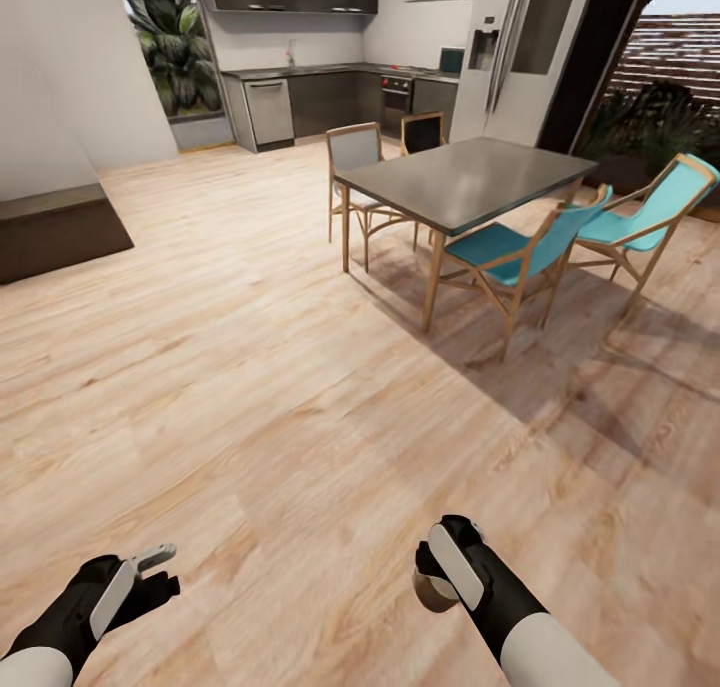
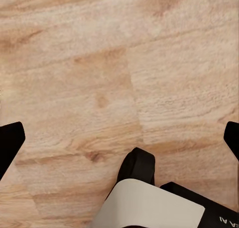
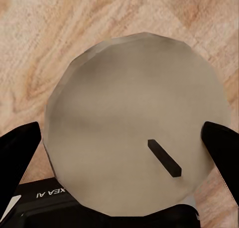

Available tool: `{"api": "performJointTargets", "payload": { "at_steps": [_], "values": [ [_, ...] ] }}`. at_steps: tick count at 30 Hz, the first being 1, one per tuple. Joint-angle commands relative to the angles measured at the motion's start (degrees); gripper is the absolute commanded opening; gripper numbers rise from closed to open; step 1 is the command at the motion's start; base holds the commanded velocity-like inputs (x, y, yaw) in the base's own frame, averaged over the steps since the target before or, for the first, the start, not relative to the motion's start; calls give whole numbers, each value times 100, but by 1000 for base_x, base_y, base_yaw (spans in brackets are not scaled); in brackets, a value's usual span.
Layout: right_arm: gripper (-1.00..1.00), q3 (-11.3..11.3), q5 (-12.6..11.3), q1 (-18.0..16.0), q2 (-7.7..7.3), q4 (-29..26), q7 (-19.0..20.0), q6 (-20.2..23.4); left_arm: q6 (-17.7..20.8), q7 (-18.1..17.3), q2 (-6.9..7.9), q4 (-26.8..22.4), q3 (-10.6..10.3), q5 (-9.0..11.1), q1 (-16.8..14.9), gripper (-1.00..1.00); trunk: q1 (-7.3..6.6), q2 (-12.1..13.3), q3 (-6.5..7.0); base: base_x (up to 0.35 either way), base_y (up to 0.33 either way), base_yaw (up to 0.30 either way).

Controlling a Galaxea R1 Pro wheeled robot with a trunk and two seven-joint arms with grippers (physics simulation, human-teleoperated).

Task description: Place each of the two pumpkins and all three candles from the living room inside a cabinet in the living room (use any cabinet), then make sure every cabinet is closed, and position the cauldron so it is next to a table in the living room.

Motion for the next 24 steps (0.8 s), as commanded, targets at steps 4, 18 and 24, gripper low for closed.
{"api": "performJointTargets", "payload": {
  "at_steps": [4,18,24],
  "values": [
    [-100,0,-2,0,0,0,5,-2,-12,1,0,1,0,0,3,100,0,0,0,332,0,292],
    [-100,226,23,-1,267,0,-63,16,12,-15,1,1,0,9,3,100,0,0,0,334,0,293],
    [-100,260,18,3,281,0,-65,8,14,-16,0,1,0,9,0,100,0,0,0,334,0,293]
  ]
}}
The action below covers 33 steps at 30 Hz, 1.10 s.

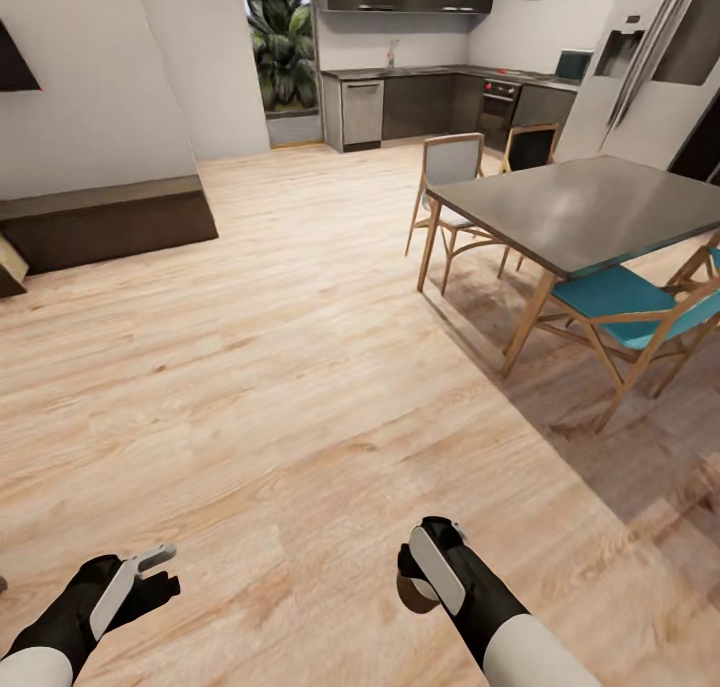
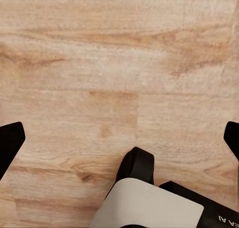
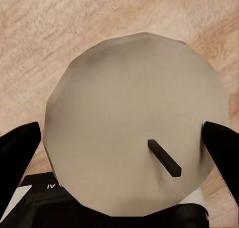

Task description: Place each of the two pumpkins and all three candles from the living room inside a cabinet in the living room (use any cabinet), then make sure every cabinet is closed, and position the cauldron so it is next to a table in the living room.

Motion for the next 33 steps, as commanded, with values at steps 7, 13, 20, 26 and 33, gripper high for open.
{"api": "performJointTargets", "payload": {
  "at_steps": [7,13,20,26,33],
  "values": [
    [-100,11,0,4,9,0,5,-11,7,-22,0,0,0,7,1,100,0,0,0,204,0,293],
    [-100,11,1,4,9,0,0,-19,15,-34,0,0,0,8,3,100,0,0,0,12,0,293],
    [-100,11,5,4,9,0,-1,-26,16,-35,-3,0,0,9,0,100,0,0,0,1,0,293],
    [-100,11,5,4,9,0,-1,-29,16,-35,-7,0,0,9,0,100,0,0,0,0,0,293],
    [-100,13,-1,4,9,0,10,-21,16,-35,-19,0,0,7,0,100,0,0,11,0,0,289]
  ]
}}
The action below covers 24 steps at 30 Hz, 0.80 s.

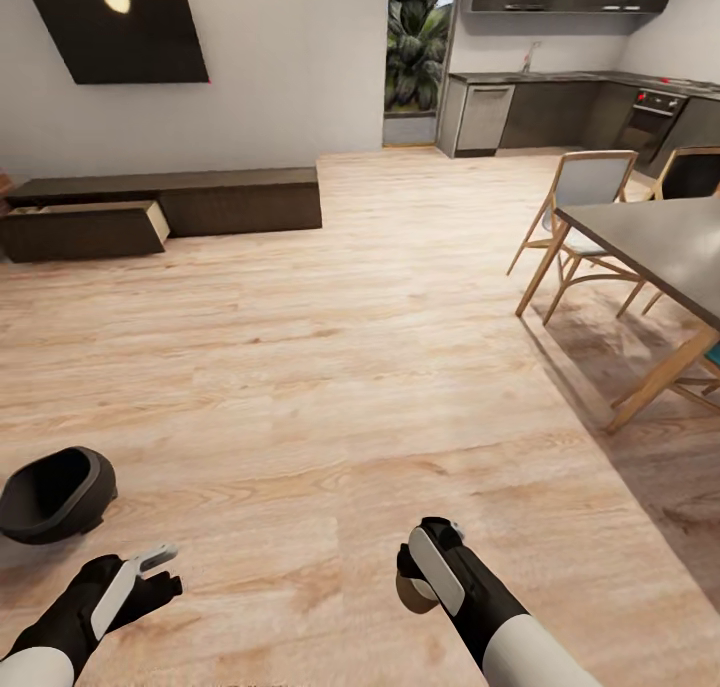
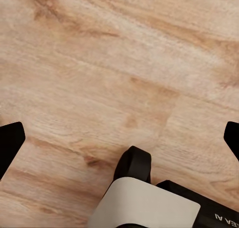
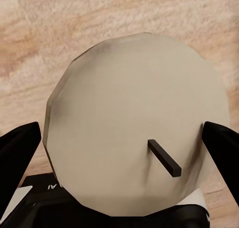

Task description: Place each of the two pumpkins and all three candles from the living room inside a cabinet in the living room (use any cabinet), then make sure every cabinet is closed, and position the cauldron so it is next to a table in the living room.

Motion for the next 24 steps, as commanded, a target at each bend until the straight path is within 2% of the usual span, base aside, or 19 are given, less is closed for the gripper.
{"api": "performJointTargets", "payload": {
  "at_steps": [1,24],
  "values": [
    [-100,-1,-2,0,-1,0,6,-1,0,0,-5,0,0,-2,-1,100,0,0,4,0,0,268],
    [-100,7,1,0,-15,0,6,-315,0,0,-25,0,0,0,3,100,0,0,182,0,0,181]
  ]
}}
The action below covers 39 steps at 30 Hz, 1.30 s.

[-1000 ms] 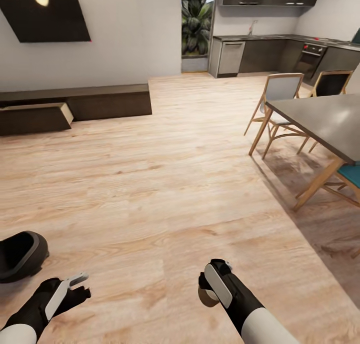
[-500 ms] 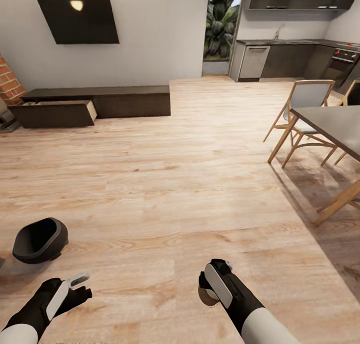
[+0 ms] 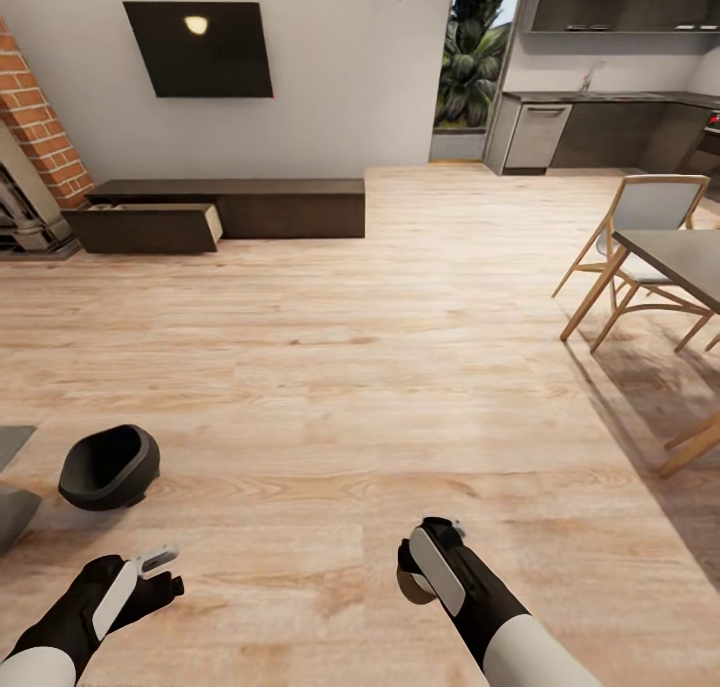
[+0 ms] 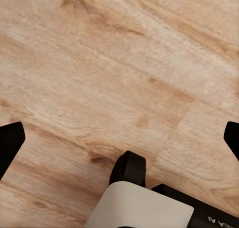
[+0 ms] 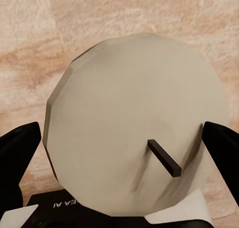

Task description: Place each of the two pumpkins and all three candles from the living room inside a cabinet in the living room (use any cabinet), then make sure every cabinet is closed, and position the cauldron so it is next to a table in the living room.

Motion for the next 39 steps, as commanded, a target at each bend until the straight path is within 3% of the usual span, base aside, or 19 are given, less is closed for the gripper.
{"api": "performJointTargets", "payload": {
  "at_steps": [1,39],
  "values": [
    [-100,-1,-5,0,0,0,4,-2,0,0,0,0,0,-1,-1,100,0,0,9,0,0,115],
    [-100,-1,-2,0,-2,0,7,-12,-17,0,0,0,-9,-10,0,100,0,0,357,0,0,70]
  ]
}}
